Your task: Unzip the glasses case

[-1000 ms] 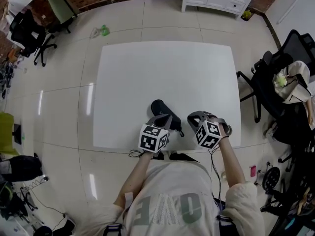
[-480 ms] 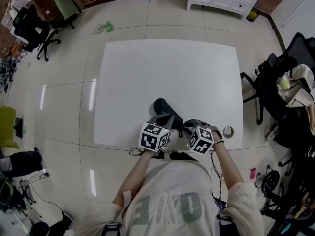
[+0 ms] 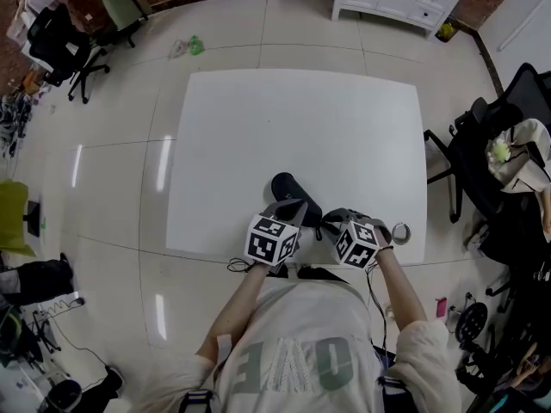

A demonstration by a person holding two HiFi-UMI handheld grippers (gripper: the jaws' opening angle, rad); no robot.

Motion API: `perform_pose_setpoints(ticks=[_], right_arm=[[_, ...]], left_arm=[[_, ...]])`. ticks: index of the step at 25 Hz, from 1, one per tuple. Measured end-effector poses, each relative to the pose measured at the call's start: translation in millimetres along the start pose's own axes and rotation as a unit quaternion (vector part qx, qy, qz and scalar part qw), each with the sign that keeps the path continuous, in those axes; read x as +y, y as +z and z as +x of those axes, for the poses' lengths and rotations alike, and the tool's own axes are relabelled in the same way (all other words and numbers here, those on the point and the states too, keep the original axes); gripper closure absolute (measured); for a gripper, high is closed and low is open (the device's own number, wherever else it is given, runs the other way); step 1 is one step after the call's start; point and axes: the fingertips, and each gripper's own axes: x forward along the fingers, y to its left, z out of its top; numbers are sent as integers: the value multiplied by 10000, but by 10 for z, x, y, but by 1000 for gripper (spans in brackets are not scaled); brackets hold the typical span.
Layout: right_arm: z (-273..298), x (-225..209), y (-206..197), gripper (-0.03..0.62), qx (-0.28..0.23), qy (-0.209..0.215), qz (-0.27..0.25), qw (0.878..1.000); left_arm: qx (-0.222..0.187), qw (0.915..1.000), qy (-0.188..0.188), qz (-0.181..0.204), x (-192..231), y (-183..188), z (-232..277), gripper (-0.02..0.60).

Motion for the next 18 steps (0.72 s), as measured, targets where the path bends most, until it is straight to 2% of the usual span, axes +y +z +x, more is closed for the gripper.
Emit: perform_pose_setpoints(ticks=[3,8,12,18], right_arm=[[-46,9,-12,595,13,9,-104,9999],[-19,42,-11,595,-64,13,-57,10000],[-26,-49,-55,595,0,-184,-89,9998],[-29,-402,-92,595,172,-500,-428,9977]], left_arm=[[-3,10000,0,-12,-1,3,7,580],[-33,10000,3,-35,1,-17,11,580],[23,10000,12,39,-2,-20,15,580],[54,9999,35,100,-47,-17,68,580]])
